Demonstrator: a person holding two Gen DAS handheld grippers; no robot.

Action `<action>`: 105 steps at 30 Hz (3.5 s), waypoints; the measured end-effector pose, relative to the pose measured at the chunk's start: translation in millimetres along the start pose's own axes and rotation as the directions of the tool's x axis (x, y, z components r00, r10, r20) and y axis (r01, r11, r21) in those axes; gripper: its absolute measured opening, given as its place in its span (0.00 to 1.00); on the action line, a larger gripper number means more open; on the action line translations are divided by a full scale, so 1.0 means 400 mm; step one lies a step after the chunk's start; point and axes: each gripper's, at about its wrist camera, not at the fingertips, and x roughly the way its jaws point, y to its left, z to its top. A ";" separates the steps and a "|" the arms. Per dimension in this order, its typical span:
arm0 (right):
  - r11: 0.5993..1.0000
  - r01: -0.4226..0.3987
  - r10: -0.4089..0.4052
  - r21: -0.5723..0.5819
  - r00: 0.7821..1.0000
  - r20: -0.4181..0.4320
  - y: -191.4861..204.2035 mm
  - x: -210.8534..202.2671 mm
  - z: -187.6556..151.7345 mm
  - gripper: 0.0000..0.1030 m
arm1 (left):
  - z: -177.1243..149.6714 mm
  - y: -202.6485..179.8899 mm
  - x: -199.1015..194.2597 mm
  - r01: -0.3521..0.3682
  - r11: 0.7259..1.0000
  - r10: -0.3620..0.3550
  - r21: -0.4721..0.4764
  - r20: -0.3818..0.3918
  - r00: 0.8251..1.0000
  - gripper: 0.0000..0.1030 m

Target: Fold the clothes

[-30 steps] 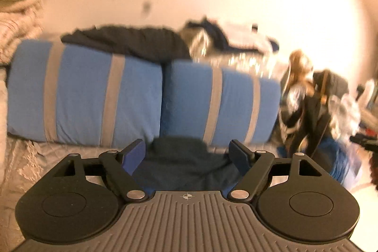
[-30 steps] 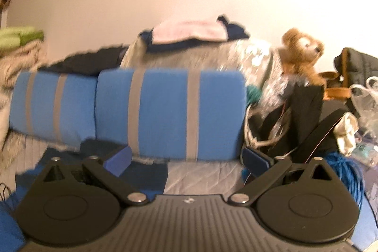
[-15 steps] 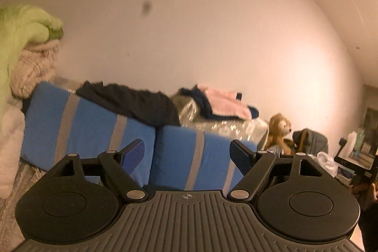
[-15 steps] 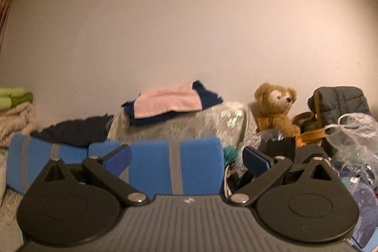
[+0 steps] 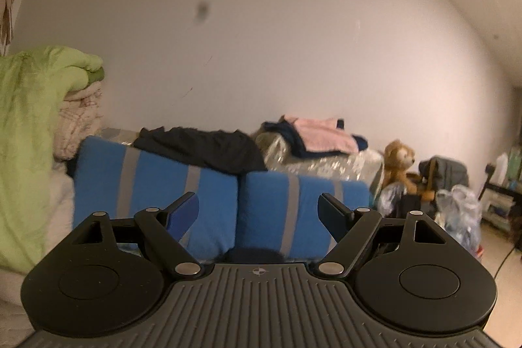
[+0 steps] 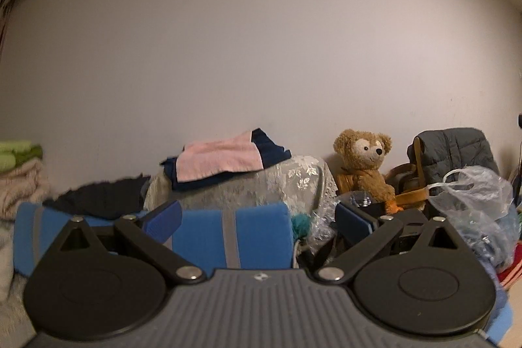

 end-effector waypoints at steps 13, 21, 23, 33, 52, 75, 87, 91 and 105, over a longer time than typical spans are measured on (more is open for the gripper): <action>0.998 0.037 -0.041 -0.045 0.994 -0.106 -0.064 -0.104 -0.065 1.00 | -0.194 -0.020 -0.030 -0.002 0.992 0.028 0.122 -0.208 0.978 0.82; 0.997 -0.057 0.043 -0.049 0.967 -0.253 -0.038 -0.033 -0.295 1.00 | -0.446 0.043 0.077 -0.050 0.999 0.053 0.017 -0.352 0.935 0.82; 0.995 -0.075 0.054 -0.062 0.956 -0.287 -0.020 -0.014 -0.345 1.00 | -0.485 0.053 0.095 -0.072 0.997 0.079 0.033 -0.375 0.924 0.82; 0.982 -0.179 0.143 -0.061 0.912 -0.385 0.058 0.044 -0.475 1.00 | -0.595 0.167 0.156 -0.013 0.941 -0.127 -0.339 -0.388 0.913 0.81; 0.930 -0.330 0.362 0.163 0.743 -0.563 0.066 0.111 -0.710 1.00 | -0.708 0.251 0.243 0.071 0.713 -0.395 -0.698 -0.316 0.862 0.19; 0.549 -0.438 0.827 0.712 0.407 -0.388 -0.029 0.129 -0.969 0.67 | -0.721 0.264 0.237 0.039 0.698 -0.363 -0.715 -0.306 0.880 0.17; 0.444 -0.377 0.847 0.813 0.472 -0.244 -0.073 0.096 -0.961 0.06 | -0.682 0.226 0.194 0.072 0.748 -0.298 -0.660 -0.236 0.925 0.16; 0.471 -0.424 0.825 0.773 0.523 -0.216 -0.053 0.071 -0.878 0.06 | -0.649 0.215 0.167 0.087 0.765 -0.266 -0.639 -0.190 0.945 0.15; 0.518 -0.417 0.760 0.747 0.625 -0.178 -0.033 0.044 -0.727 0.05 | -0.590 0.194 0.072 0.176 0.722 -0.282 -0.669 -0.053 0.958 0.15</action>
